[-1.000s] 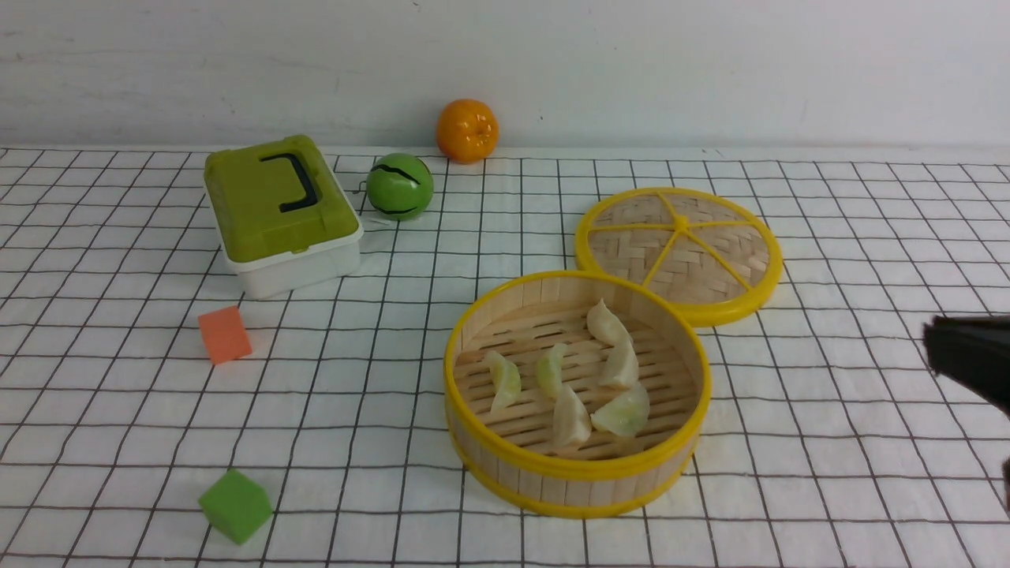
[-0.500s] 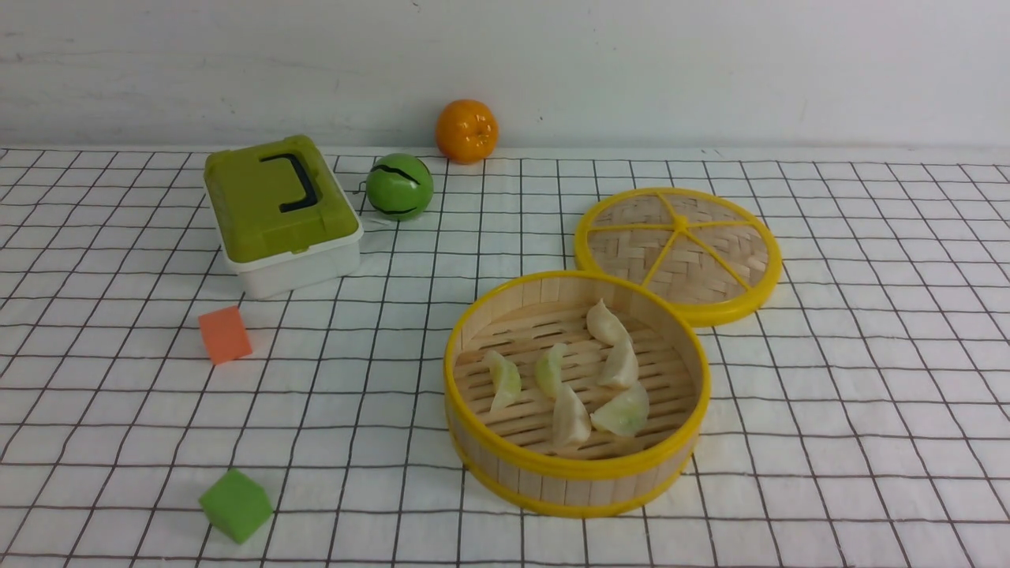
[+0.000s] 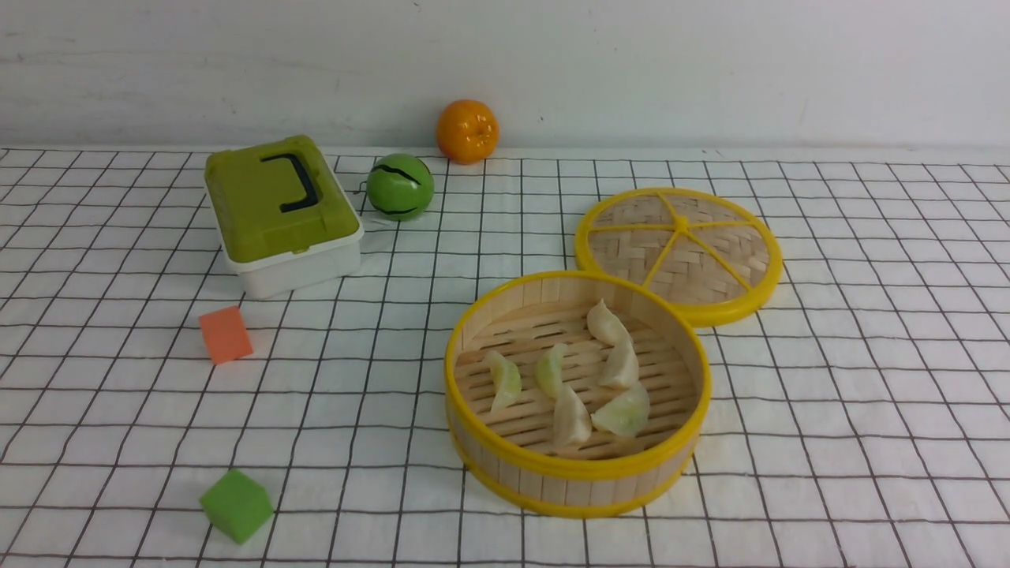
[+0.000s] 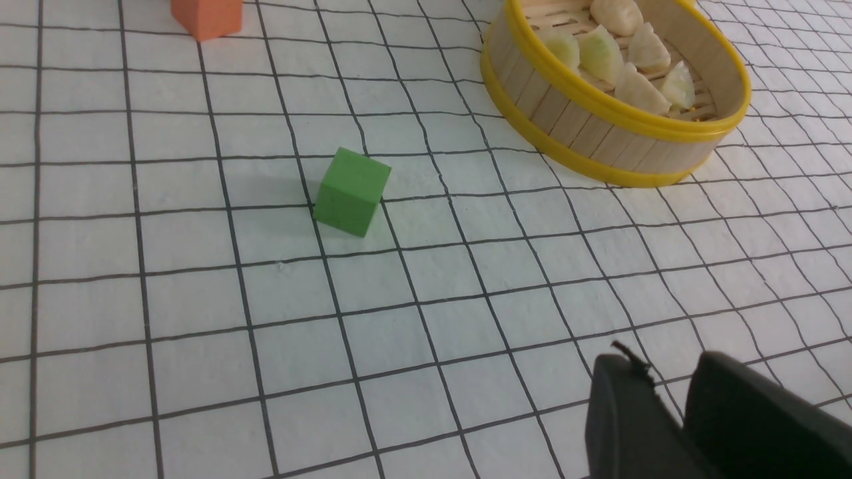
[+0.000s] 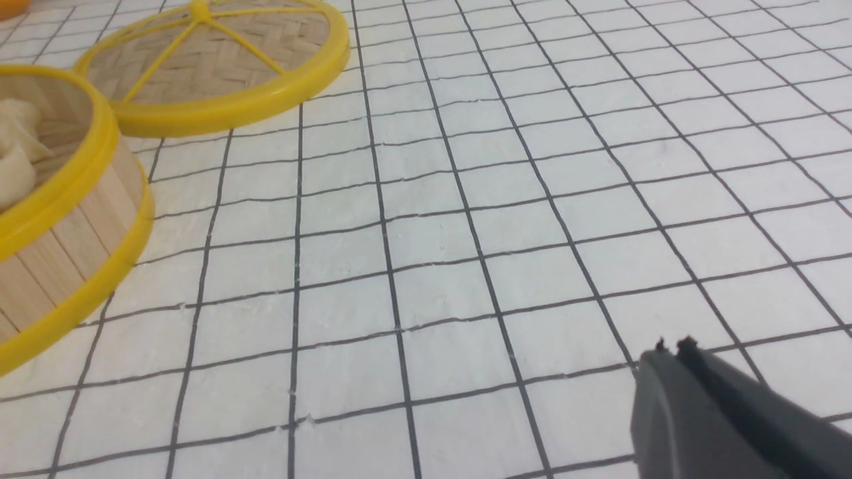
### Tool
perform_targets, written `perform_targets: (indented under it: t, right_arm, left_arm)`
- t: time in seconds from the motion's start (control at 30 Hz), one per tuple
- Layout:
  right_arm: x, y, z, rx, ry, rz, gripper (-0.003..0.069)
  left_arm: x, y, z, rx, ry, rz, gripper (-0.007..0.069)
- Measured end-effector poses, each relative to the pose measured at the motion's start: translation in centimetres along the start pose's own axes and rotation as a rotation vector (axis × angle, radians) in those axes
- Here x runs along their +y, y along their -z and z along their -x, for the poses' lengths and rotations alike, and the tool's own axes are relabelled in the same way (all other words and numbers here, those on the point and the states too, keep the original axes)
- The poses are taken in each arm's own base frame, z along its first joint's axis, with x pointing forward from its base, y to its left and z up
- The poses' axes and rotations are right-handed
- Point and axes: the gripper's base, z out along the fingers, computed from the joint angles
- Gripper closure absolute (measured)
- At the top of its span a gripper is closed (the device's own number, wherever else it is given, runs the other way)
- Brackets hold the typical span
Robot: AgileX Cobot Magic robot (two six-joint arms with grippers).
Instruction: Put the dumplings into the steamer on the table with the white tablecloth.
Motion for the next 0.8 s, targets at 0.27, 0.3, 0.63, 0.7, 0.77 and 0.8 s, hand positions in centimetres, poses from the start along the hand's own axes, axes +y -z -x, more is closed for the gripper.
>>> perform_targets:
  t: [0.27,0.3,0.63,0.7,0.77,0.8]
  right_arm:
    - [0.34,0.01,-0.08,0.012,0.02,0.062,0.0683]
    - [0.34,0.01,-0.08,0.012,0.02,0.062,0.0683]
    - [0.37,0.01,-0.08,0.013,0.022,0.068,0.0683]
    - [0.37,0.01,-0.08,0.013,0.022,0.068,0.0682]
    - [0.37,0.01,-0.08,0.013,0.022,0.068,0.0681]
    - [0.37,0.01,-0.08,0.013,0.022,0.068,0.068]
  left_arm:
    - [0.0,0.0,0.0,0.0,0.0,0.0,0.0483]
    - [0.0,0.0,0.0,0.0,0.0,0.0,0.0483]
    - [0.0,0.0,0.0,0.0,0.0,0.0,0.0482]
    - [0.0,0.0,0.0,0.0,0.0,0.0,0.0482]
    - [0.0,0.0,0.0,0.0,0.0,0.0,0.0482]
    - [0.0,0.0,0.0,0.0,0.0,0.0,0.0482]
